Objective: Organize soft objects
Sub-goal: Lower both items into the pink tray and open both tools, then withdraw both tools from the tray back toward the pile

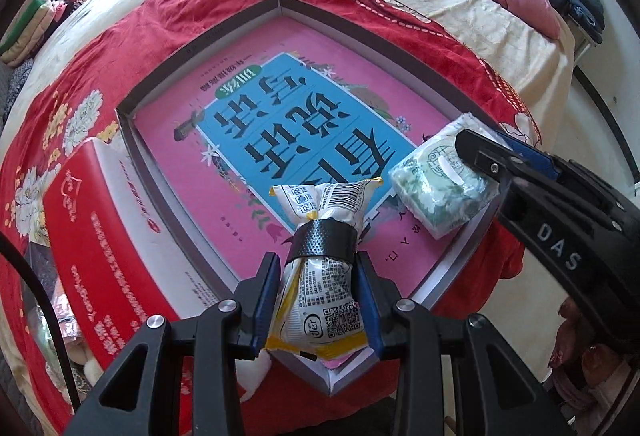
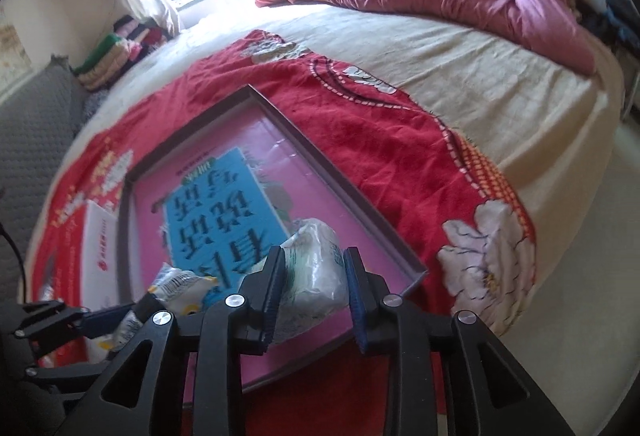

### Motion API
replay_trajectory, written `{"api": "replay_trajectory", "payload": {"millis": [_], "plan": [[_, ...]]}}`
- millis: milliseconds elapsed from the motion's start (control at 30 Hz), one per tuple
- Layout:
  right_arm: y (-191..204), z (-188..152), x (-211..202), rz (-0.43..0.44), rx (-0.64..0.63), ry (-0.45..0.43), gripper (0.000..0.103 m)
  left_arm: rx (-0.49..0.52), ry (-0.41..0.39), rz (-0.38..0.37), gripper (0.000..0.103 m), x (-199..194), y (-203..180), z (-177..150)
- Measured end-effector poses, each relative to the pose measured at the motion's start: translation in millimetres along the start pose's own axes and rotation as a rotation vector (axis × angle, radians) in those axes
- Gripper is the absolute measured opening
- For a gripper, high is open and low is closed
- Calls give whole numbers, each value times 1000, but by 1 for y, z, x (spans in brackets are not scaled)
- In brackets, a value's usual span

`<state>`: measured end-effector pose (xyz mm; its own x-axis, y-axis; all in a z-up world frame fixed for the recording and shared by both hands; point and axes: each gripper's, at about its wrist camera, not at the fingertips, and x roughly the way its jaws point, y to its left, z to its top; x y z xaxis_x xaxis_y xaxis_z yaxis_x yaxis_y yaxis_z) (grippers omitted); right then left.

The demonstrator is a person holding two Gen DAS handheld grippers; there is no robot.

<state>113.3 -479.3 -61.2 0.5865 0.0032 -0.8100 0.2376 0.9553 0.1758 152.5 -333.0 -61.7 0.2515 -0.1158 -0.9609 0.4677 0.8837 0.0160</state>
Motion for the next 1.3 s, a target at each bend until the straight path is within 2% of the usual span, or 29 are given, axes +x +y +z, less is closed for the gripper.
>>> {"api": "replay_trajectory", "payload": {"millis": [167, 367, 467, 733, 867, 900, 967, 1200, 1300], "plan": [[-1, -2, 4, -46, -28, 8, 33, 7, -1, 14, 38, 2, -5, -2], [-10, -4, -5, -62, 11, -6, 35, 22, 7, 24, 38, 3, -8, -2], [-17, -3, -16, -55, 47, -18, 42, 24, 8, 20, 38, 2, -8, -2], [-17, 2, -42, -48, 58, -61, 43, 17, -14, 11, 40, -7, -3, -6], [-8, 3, -53, -48, 37, -78, 43, 5, -54, 4, 42, -23, 2, -11], [-5, 4, -55, -48, 32, -78, 43, 0, -64, 5, 45, -27, 3, -12], [-2, 4, -58, -51, 26, -83, 53, -5, -92, 21, 52, -38, 7, -17], [9, 5, -70, -26, 35, -88, 56, -42, -136, 14, 62, -63, 22, -30], [14, 4, -76, 7, 54, -80, 63, -48, -158, 17, 65, -74, 27, -37]]}}
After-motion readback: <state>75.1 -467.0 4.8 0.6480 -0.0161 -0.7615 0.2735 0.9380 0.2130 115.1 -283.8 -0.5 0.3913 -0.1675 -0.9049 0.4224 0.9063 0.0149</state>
